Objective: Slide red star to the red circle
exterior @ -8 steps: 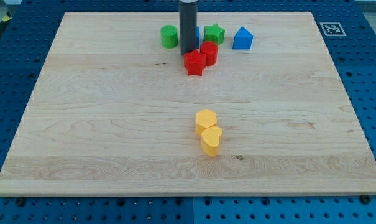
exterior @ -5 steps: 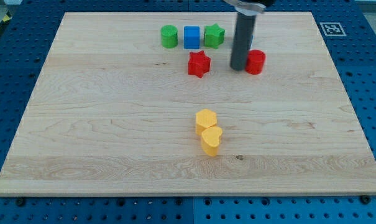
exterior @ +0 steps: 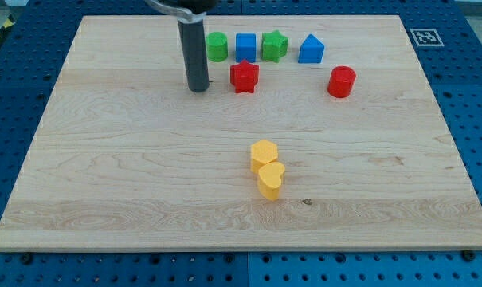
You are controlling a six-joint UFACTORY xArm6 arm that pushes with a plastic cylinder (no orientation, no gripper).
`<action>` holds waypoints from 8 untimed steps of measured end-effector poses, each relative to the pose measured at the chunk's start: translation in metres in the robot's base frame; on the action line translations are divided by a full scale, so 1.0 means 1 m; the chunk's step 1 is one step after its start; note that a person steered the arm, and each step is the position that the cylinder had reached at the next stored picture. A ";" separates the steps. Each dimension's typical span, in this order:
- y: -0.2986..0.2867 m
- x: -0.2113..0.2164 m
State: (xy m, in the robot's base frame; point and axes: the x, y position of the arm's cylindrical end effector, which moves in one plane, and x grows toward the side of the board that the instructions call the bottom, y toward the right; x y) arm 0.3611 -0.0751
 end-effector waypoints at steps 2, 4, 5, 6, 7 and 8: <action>0.030 0.003; 0.053 0.000; 0.053 -0.005; 0.055 -0.009; 0.067 -0.016; 0.105 -0.018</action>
